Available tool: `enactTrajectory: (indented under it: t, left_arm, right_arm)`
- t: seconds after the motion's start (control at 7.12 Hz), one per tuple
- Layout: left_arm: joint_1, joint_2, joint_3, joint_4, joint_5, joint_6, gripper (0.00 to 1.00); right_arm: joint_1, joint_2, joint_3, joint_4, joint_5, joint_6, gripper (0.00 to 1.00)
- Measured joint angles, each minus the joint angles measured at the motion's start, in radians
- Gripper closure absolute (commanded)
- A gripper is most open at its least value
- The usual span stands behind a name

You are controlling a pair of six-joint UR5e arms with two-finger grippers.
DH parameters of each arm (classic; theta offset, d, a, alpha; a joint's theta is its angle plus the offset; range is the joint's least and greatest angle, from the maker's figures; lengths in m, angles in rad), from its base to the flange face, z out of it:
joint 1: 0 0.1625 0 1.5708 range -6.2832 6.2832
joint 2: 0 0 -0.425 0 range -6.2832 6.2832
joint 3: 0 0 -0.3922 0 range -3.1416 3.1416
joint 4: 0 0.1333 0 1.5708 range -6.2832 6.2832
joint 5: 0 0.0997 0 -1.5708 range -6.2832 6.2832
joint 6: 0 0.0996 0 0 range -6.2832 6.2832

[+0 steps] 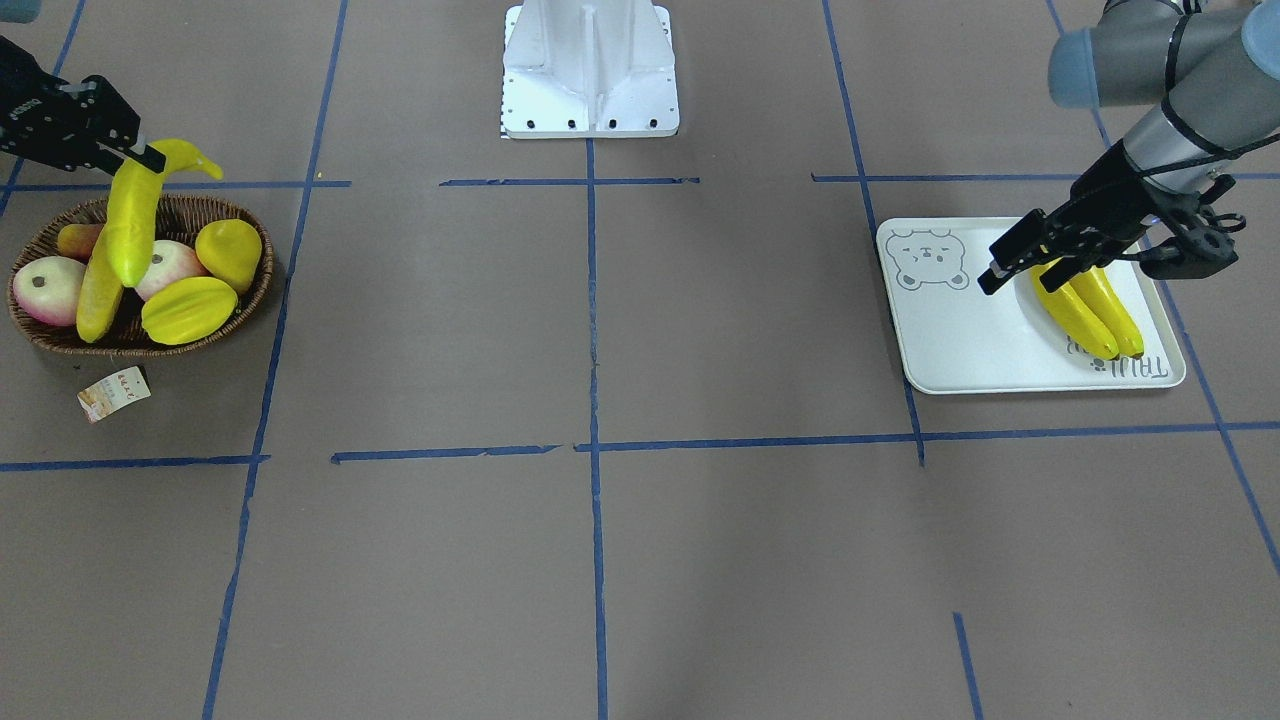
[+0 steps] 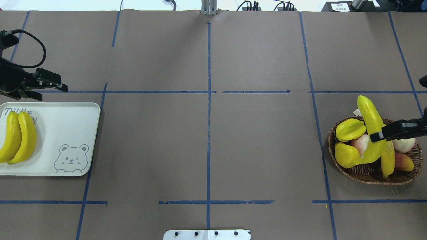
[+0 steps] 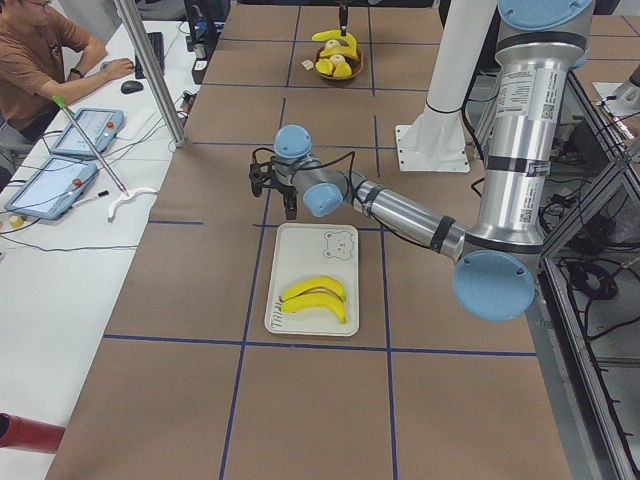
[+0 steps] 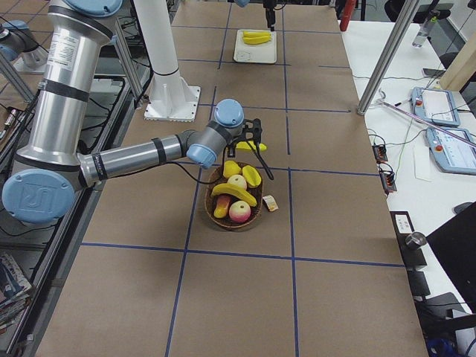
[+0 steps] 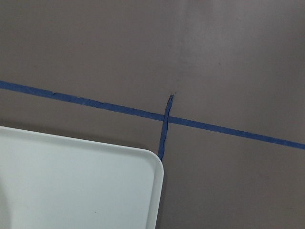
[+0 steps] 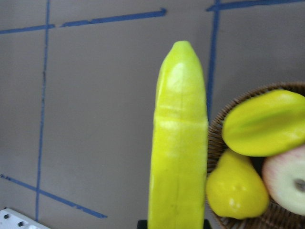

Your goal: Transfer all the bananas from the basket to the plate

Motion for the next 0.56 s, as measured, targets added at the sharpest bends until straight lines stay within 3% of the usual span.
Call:
enactTrajectory:
  t: [0.28, 0.56]
  left_arm:
    - [0.008, -0.025, 0.014, -0.058, -0.005, -0.030, 0.01]
    - [0.050, -0.114, 0.009, -0.091, -0.005, -0.155, 0.01]
  right_arm:
    - [-0.074, 0.267, -0.098, 0.000, -0.013, 0.025, 1.00]
    - [-0.202, 0.492, -0.174, 0.004, -0.146, 0.148, 0.99]
